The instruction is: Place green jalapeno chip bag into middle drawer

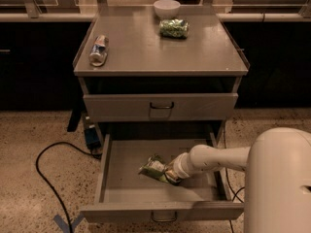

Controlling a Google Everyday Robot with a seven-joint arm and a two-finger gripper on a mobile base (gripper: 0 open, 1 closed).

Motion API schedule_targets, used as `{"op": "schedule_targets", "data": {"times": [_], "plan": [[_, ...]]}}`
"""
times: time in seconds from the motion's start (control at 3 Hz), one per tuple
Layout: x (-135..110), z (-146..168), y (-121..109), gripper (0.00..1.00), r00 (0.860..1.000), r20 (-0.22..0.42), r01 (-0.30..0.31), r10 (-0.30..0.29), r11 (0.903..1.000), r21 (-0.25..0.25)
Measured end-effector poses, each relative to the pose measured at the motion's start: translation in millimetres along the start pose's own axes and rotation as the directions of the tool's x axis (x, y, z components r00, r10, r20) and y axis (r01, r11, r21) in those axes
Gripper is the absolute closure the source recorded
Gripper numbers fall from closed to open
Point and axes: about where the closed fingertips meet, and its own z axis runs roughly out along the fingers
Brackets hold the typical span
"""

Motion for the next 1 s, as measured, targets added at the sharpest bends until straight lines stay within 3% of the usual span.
{"op": "schedule_targets", "data": {"times": [0.33, 0.67, 1.0], "plan": [[0.0, 0.0, 0.1, 0.11, 1.000, 0.000, 0.000, 0.000, 1.0000, 0.000], [0.0, 0.1, 0.1, 0.00, 1.000, 0.000, 0.000, 0.000, 1.0000, 0.000], [0.0, 0.1, 0.1, 0.00, 1.000, 0.000, 0.000, 0.000, 1.0000, 0.000]]}}
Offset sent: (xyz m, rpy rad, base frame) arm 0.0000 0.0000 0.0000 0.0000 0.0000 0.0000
